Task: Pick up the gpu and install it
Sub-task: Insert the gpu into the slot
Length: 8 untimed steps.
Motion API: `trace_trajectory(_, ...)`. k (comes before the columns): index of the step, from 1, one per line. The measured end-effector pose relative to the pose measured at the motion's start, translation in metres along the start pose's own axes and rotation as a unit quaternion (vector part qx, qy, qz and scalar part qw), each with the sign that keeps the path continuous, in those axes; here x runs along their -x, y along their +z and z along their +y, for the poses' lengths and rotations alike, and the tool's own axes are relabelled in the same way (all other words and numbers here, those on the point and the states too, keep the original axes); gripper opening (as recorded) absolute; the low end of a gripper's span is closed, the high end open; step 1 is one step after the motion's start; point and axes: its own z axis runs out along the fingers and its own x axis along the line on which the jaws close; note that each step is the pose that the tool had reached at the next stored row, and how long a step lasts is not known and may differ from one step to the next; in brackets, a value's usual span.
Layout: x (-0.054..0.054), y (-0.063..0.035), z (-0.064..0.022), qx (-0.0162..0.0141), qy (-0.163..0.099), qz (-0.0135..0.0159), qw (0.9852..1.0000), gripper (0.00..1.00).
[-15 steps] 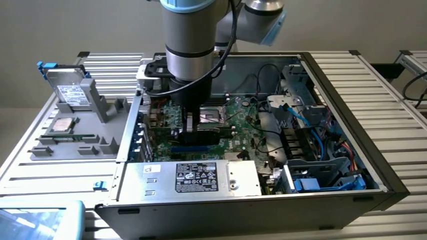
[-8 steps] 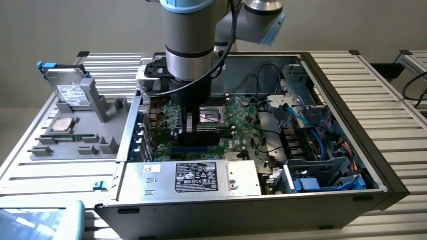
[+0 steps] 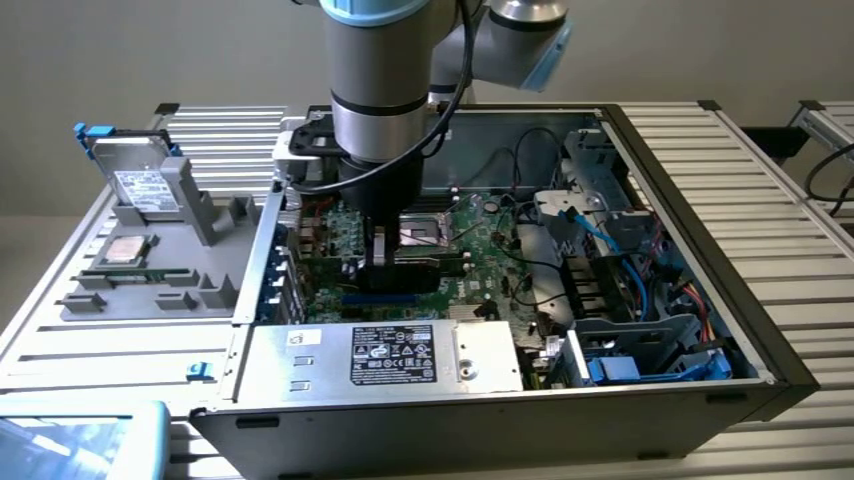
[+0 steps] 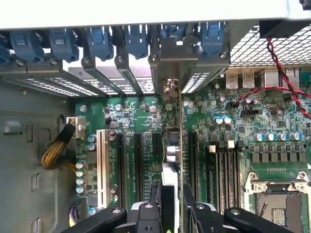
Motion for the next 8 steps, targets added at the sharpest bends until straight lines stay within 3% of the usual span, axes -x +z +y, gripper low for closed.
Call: trace_trajectory(8, 0.0000, 0.0012, 0.0001, -0.0013, 0.000, -0.0004, 1.0000, 0.28)
